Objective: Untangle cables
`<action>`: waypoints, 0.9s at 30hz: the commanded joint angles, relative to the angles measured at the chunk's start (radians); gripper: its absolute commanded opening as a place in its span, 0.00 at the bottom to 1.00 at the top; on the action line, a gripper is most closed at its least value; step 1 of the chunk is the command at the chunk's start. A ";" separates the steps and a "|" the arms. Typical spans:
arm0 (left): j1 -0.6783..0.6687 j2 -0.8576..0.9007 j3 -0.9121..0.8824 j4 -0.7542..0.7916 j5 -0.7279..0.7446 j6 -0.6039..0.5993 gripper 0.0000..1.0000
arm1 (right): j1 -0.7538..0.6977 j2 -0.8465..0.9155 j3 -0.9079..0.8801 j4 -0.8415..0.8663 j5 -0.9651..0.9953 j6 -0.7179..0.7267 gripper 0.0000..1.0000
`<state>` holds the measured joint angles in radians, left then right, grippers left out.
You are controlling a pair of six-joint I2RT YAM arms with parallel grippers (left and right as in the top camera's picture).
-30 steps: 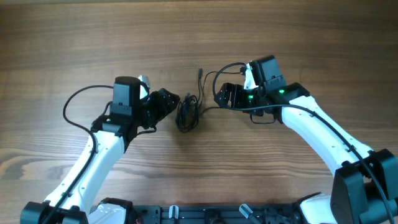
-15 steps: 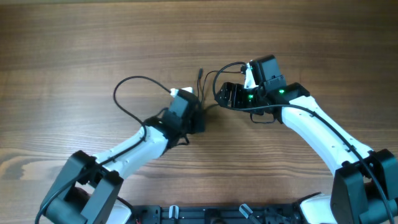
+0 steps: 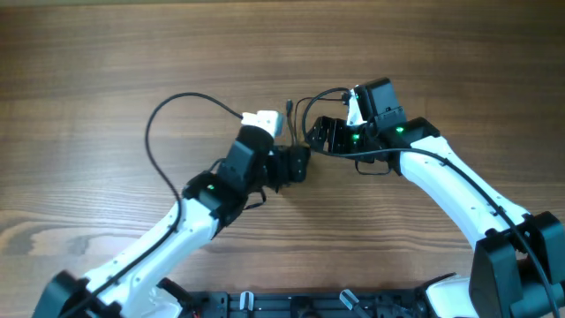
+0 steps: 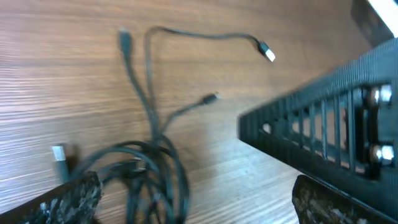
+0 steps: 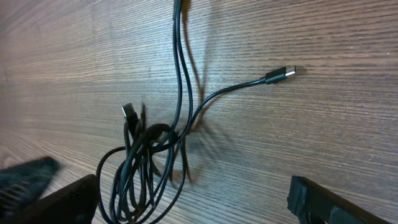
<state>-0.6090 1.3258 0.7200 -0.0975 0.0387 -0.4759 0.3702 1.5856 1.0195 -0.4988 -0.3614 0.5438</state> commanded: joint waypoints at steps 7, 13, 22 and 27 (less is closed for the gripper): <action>0.089 -0.033 0.008 -0.212 -0.105 -0.257 1.00 | 0.059 -0.021 0.003 -0.005 -0.189 -0.025 0.79; 0.253 -0.034 0.007 -0.333 -0.133 -0.629 1.00 | 0.167 -0.021 0.003 0.133 -0.249 -0.066 0.66; 0.277 -0.028 0.005 -0.339 -0.095 -0.629 1.00 | 0.262 0.080 0.003 0.203 -0.042 -0.007 0.55; 0.277 -0.028 0.005 -0.346 -0.095 -0.628 1.00 | 0.262 0.158 0.003 0.201 -0.074 0.042 0.43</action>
<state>-0.3382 1.2980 0.7231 -0.4351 -0.0608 -1.0904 0.6296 1.7039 1.0195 -0.2981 -0.4255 0.5533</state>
